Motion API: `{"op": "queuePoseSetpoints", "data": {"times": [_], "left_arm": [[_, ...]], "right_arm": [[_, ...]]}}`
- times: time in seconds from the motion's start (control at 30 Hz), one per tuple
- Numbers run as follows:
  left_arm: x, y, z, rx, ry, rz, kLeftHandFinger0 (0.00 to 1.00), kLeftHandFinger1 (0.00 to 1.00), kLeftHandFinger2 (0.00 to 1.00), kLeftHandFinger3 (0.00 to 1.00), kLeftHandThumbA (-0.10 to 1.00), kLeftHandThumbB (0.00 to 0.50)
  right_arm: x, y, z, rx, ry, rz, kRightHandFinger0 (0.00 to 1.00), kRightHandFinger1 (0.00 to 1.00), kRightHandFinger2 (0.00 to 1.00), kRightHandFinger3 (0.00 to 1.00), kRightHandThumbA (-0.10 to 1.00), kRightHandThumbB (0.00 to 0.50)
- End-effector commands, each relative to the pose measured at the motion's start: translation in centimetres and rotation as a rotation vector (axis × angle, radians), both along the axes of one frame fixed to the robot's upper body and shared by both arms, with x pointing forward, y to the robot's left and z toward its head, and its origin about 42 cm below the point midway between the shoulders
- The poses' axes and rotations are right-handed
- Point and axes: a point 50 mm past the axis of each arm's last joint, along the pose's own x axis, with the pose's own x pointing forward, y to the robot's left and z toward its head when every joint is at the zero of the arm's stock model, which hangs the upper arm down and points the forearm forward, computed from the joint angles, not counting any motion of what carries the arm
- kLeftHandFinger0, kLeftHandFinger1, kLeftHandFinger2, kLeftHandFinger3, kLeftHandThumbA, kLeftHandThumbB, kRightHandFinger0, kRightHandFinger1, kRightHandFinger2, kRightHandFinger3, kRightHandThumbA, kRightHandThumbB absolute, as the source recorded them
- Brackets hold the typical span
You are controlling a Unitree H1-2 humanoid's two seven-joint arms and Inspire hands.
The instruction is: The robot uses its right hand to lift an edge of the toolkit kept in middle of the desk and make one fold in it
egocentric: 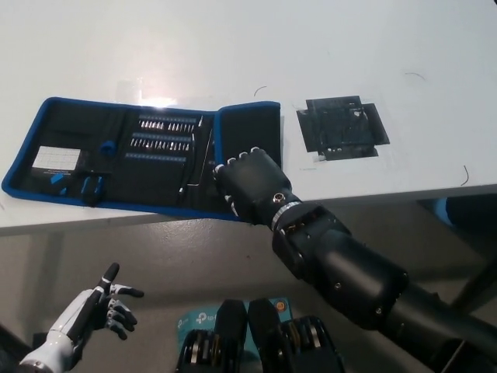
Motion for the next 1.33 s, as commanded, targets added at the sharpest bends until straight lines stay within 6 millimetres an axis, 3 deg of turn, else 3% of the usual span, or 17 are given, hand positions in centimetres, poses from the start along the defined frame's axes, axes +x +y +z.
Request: {"op": "queuePoseSetpoints", "data": {"times": [0.0, 0.2, 0.37, 0.47, 0.5, 0.63, 0.83, 0.93, 1.03, 1.2, 1.27, 1.3], "left_arm": [[0.0, 0.2, 0.9, 0.010, -0.019, -0.015, 0.37, 0.36, 0.31, 0.57, 1.00, 0.451], [-0.1, 0.5, 0.7, 0.023, -0.019, -0.019, 0.36, 0.37, 0.32, 0.56, 1.00, 0.450], [-0.4, 0.5, 0.4, 0.022, -0.012, -0.022, 0.35, 0.35, 0.29, 0.55, 1.00, 0.445], [-0.7, 0.6, 0.2, 0.018, -0.004, -0.009, 0.32, 0.35, 0.29, 0.54, 1.00, 0.460], [-0.6, 0.6, 0.1, 0.022, -0.004, -0.015, 0.33, 0.35, 0.30, 0.54, 1.00, 0.475], [-0.8, 0.7, -0.1, 0.026, 0.001, -0.011, 0.33, 0.34, 0.30, 0.56, 1.00, 0.489], [-1.4, 0.8, -0.5, 0.027, 0.001, -0.011, 0.35, 0.35, 0.35, 0.59, 1.00, 0.456], [-1.4, 0.7, -0.6, 0.027, 0.008, -0.008, 0.36, 0.35, 0.34, 0.59, 1.00, 0.490], [-1.5, 0.7, -0.6, 0.012, 0.010, 0.002, 0.38, 0.36, 0.33, 0.59, 1.00, 0.488], [-1.5, 0.9, -0.8, 0.012, 0.016, 0.004, 0.36, 0.35, 0.32, 0.58, 1.00, 0.500], [-1.5, 0.9, -0.7, 0.016, 0.015, 0.006, 0.36, 0.35, 0.32, 0.58, 1.00, 0.491], [-1.5, 0.9, -0.7, 0.016, 0.015, 0.006, 0.36, 0.35, 0.32, 0.58, 1.00, 0.491]], "right_arm": [[-0.9, -0.1, -1.6, -0.001, 0.191, 0.009, 1.00, 1.00, 1.00, 1.00, 0.72, 0.500], [-1.3, 0.1, 0.4, 0.106, 0.233, 0.017, 1.00, 1.00, 1.00, 1.00, 0.61, 0.496], [-1.9, 0.3, 2.0, 0.200, 0.229, 0.040, 1.00, 1.00, 1.00, 1.00, 0.46, 0.428], [-2.1, 0.5, 2.6, 0.219, 0.235, 0.047, 1.00, 1.00, 1.00, 1.00, 0.46, 0.430], [-2.3, 0.4, 4.3, 0.255, 0.248, 0.053, 1.00, 1.00, 1.00, 1.00, 0.49, 0.438], [-2.7, 0.4, 6.0, 0.319, 0.280, 0.071, 1.00, 1.00, 1.00, 1.00, 0.50, 0.455], [-4.0, 0.2, 8.9, 0.358, 0.245, 0.124, 1.00, 1.00, 1.00, 1.00, 0.48, 0.452], [-4.4, -0.3, 10.4, 0.400, 0.223, 0.147, 1.00, 1.00, 1.00, 1.00, 0.47, 0.441], [-5.3, -2.1, 12.8, 0.484, 0.215, 0.162, 1.00, 1.00, 1.00, 1.00, 0.44, 0.408], [-6.6, -6.5, 14.2, 0.620, 0.206, 0.143, 1.00, 1.00, 1.00, 1.00, 0.43, 0.396], [-6.9, -8.6, 14.3, 0.683, 0.204, 0.133, 1.00, 1.00, 1.00, 1.00, 0.39, 0.368], [-6.9, -8.6, 14.3, 0.683, 0.204, 0.133, 1.00, 1.00, 1.00, 1.00, 0.39, 0.368]]}}
